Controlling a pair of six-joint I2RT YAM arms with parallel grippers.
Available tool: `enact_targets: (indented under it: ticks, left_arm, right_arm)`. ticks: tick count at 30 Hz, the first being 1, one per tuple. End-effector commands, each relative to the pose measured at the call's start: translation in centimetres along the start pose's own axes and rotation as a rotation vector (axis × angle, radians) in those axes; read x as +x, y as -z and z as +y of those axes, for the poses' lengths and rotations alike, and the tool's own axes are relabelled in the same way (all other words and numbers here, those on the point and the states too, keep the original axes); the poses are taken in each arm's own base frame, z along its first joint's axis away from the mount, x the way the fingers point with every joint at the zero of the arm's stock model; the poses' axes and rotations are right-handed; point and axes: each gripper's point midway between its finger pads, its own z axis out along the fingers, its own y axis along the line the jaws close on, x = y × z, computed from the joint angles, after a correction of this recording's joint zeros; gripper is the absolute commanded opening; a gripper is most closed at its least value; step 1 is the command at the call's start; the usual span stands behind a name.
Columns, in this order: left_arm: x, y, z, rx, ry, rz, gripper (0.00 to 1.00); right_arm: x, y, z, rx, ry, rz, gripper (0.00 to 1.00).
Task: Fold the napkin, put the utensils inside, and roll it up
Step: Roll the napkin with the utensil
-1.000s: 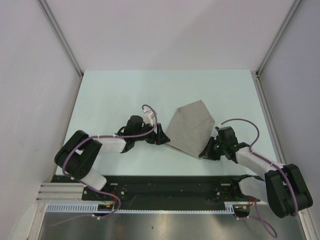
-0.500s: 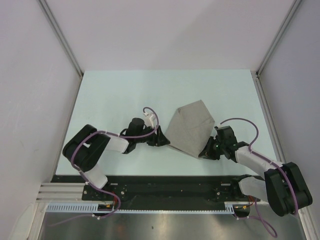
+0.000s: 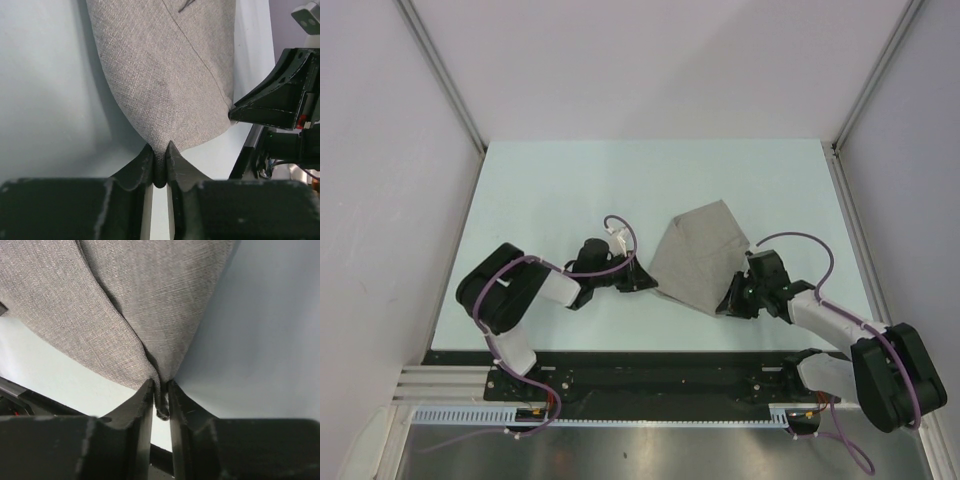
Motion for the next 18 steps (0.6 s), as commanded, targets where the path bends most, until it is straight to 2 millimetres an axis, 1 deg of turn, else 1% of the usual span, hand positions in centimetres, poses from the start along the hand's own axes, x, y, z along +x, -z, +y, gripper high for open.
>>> enact_targets:
  ticks: [1,2,3,4,5,6,7,8,10,11,12,13,14,15,16,17,18]
  left_arm:
    - [0.2,0.0,-0.7,0.044,0.057,0.007,0.13]
    - [0.2,0.0,-0.8,0.044,0.069,0.009,0.10]
    - [0.4,0.0,-0.6,0.034,0.082,0.017,0.07]
    - [0.4,0.0,-0.5,0.030,0.088,0.020,0.05]
    - [0.2,-0.1,-0.7,0.028,0.093,0.022,0.02]
    - [0.4,0.0,-0.3,0.004,0.109,0.035,0.00]
    - [0.5,0.0,-0.2,-0.009,0.117,0.043,0.00]
    - [0.2,-0.1,-0.3,-0.013,0.117,0.045,0.00]
    - [0.5,0.0,0.0,-0.041,0.137,0.065,0.00]
    - [0.2,-0.1,-0.2,-0.043,0.136,0.066,0.00]
    - [0.2,-0.1,-0.1,-0.056,0.143,0.072,0.00]
    - [0.2,0.0,0.0,-0.067,0.153,0.082,0.00]
    - [0.0,0.0,-0.2,-0.069,0.154,0.084,0.00]
    - [0.0,0.0,-0.3,-0.073,0.159,0.087,0.00]
    - [0.1,0.2,-0.2,-0.083,0.171,0.098,0.00]
    - [-0.2,0.2,-0.3,-0.083,0.174,0.096,0.00]
    - [-0.3,0.2,-0.4,-0.086,0.177,0.095,0.00]
  right_arm:
    - [-2.0,0.9,-0.4,0.088,0.076,-0.071,0.27]
    - [-2.1,1.2,-0.7,0.120,0.092,-0.078,0.30]
    - [-2.6,1.8,-0.4,0.124,0.113,-0.102,0.37]
    - [-3.5,2.4,0.3,0.124,0.142,-0.134,0.41]
    - [-3.8,2.9,0.2,0.151,0.170,-0.152,0.45]
    - [-4.3,3.4,0.6,0.153,0.193,-0.176,0.51]
    - [-5.1,4.4,1.9,0.120,0.225,-0.222,0.54]
    - [-6.2,4.9,2.3,0.132,0.271,-0.276,0.63]
    - [-6.6,5.7,4.6,0.066,0.362,-0.332,0.67]
    - [-7.5,6.1,6.0,0.031,0.406,-0.382,0.68]
    - [-6.9,6.0,7.6,-0.009,0.465,-0.389,0.68]
    - [-6.9,6.1,8.7,-0.035,0.499,-0.409,0.69]
    - [-7.5,5.8,9.9,-0.045,0.538,-0.454,0.72]
    - [-7.4,5.6,10.8,-0.054,0.571,-0.466,0.72]
    - [-6.2,4.9,12.1,-0.073,0.627,-0.450,0.72]
    - [-6.4,3.6,12.3,-0.036,0.655,-0.455,0.73]
    - [-6.5,3.3,13.4,-0.028,0.696,-0.464,0.73]
